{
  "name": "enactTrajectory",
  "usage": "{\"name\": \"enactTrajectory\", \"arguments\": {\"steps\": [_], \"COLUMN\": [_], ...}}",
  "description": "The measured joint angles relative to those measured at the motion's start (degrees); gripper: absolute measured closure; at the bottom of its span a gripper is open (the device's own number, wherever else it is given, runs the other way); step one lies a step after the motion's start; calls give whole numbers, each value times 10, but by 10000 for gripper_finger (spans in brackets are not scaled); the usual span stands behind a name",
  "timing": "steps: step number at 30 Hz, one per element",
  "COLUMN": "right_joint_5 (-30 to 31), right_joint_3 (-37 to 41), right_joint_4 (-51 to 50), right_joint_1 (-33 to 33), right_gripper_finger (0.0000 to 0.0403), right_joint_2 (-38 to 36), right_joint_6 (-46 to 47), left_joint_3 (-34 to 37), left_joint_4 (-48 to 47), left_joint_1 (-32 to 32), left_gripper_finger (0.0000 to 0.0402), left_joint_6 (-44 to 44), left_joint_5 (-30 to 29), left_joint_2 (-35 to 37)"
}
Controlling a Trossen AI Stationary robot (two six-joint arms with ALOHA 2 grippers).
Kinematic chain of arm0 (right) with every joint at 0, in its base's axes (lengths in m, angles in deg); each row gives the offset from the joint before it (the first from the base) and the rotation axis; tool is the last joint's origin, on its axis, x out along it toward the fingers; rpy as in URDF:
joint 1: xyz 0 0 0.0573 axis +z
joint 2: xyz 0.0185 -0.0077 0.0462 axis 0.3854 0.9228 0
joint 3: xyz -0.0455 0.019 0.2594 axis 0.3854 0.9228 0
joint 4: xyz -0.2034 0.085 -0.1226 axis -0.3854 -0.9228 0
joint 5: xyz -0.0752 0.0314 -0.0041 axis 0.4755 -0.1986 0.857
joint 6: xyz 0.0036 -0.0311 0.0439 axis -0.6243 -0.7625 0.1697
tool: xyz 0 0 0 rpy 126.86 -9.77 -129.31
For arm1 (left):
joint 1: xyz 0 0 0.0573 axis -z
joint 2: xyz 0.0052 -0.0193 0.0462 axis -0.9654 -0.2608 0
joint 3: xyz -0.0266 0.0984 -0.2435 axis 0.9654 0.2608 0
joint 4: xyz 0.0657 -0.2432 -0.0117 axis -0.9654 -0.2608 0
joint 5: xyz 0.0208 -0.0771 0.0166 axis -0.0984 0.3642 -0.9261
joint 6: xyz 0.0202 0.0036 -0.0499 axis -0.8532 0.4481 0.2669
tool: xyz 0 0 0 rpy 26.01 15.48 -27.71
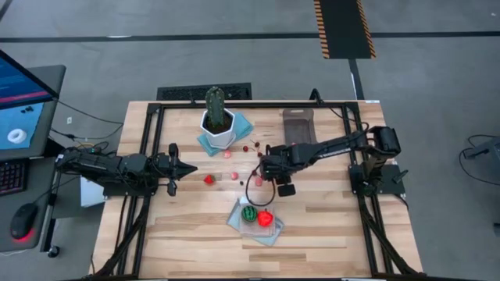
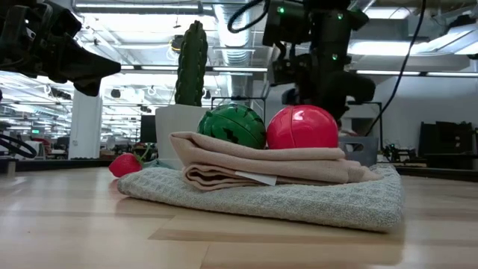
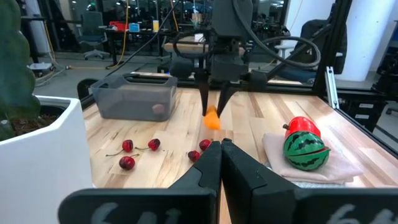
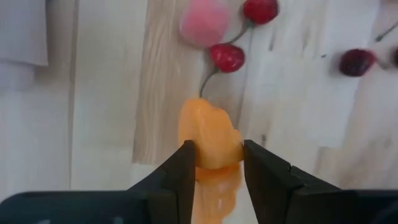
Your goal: Pick and placing Produce into tupperware
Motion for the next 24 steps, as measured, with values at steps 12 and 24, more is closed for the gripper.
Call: {"name": "enactTrajectory", "arguments": {"steps": [12, 24], "right_joint_5": [25, 9], "right_joint_3": [-53, -54], "right_joint_4": [-66, -68], "right_joint_1": [-5, -1], "right_gripper_finger": [318, 332], "right_joint_2": [-1, -1], "right_joint_6": [-5, 35], "left_joint_3": [0, 0], "left_joint_4": [0, 0], "left_joint_1": [0, 0], "left_gripper_finger": [401, 401], "left_joint_6": [0, 0], "left_joint_5": [0, 0], "left_joint_2": [0, 0]}}
